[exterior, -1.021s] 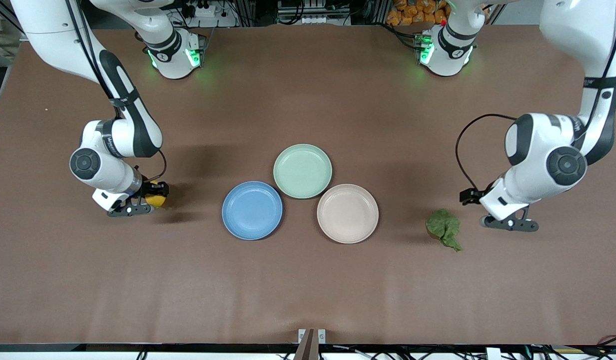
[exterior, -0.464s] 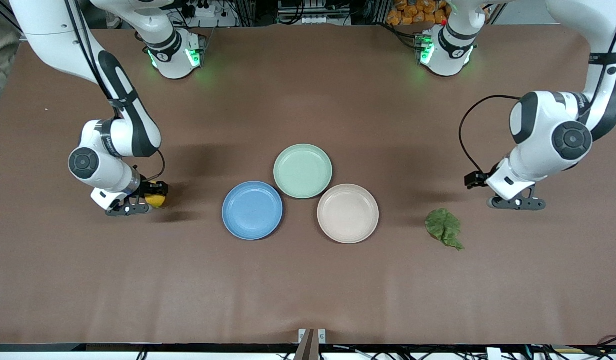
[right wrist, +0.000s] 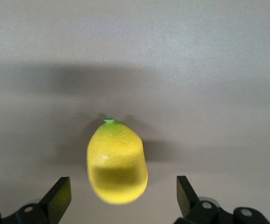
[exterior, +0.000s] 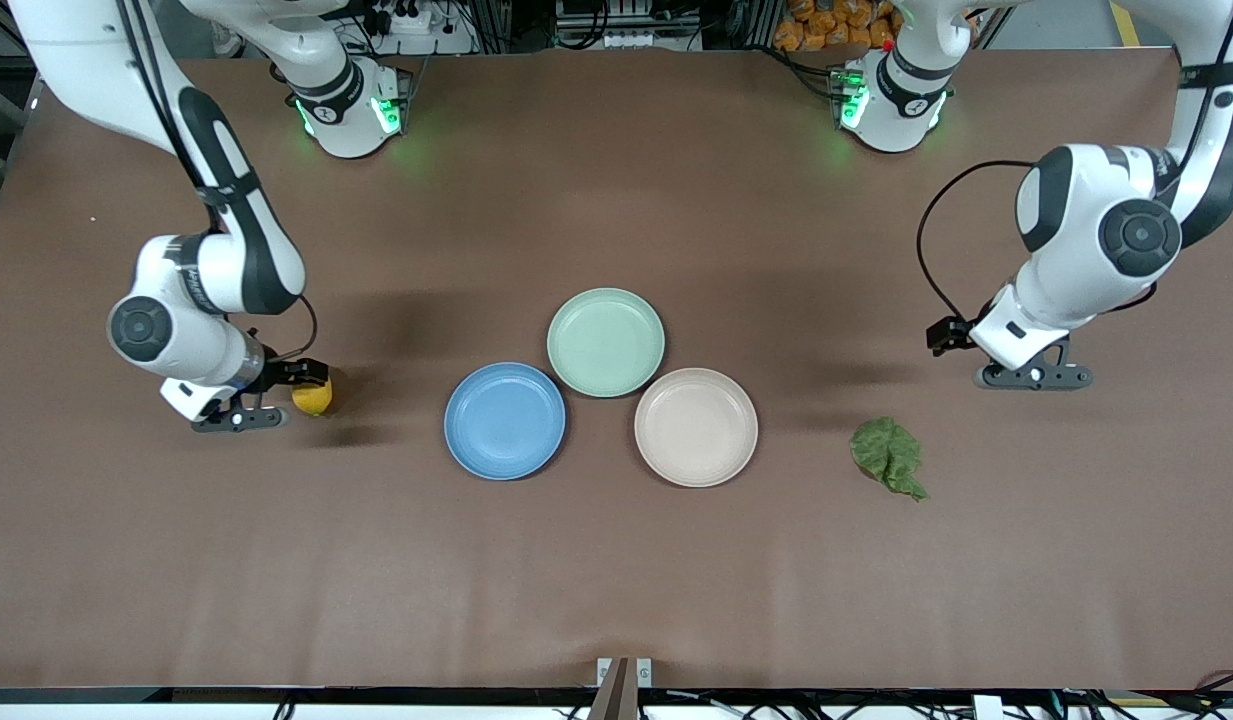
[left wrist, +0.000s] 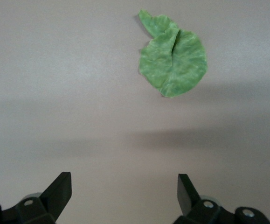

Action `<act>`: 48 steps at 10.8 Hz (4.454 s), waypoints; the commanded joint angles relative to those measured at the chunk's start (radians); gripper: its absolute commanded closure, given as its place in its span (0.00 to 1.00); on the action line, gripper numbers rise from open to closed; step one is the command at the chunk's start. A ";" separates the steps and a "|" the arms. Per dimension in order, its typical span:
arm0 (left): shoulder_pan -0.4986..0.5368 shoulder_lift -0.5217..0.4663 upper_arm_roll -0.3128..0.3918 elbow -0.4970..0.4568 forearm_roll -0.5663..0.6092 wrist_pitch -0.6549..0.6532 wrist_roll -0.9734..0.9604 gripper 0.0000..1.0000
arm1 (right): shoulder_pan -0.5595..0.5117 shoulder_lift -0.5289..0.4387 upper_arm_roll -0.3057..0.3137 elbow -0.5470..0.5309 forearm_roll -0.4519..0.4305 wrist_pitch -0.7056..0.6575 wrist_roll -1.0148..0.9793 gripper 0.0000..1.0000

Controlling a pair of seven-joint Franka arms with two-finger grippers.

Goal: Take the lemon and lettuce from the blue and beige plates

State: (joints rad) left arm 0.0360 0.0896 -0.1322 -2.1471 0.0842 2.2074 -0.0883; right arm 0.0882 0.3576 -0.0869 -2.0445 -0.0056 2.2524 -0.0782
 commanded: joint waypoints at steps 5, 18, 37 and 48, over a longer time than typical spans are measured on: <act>0.004 -0.094 -0.026 0.015 -0.072 -0.003 -0.005 0.00 | -0.007 -0.130 0.010 0.101 -0.010 -0.171 0.001 0.00; 0.004 -0.106 -0.023 0.530 -0.103 -0.501 -0.001 0.00 | -0.045 -0.296 0.026 0.241 -0.016 -0.414 -0.006 0.00; 0.001 -0.134 -0.035 0.679 -0.072 -0.765 0.004 0.00 | -0.013 -0.348 -0.028 0.572 0.053 -0.774 0.080 0.00; 0.005 -0.128 -0.064 0.701 -0.069 -0.752 -0.003 0.00 | 0.004 -0.341 -0.019 0.576 -0.022 -0.728 0.070 0.00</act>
State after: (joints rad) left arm 0.0322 -0.0371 -0.1985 -1.4635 0.0007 1.4598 -0.1325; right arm 0.0752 0.0117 -0.1109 -1.4751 0.0076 1.5352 -0.0164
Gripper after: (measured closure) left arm 0.000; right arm 0.000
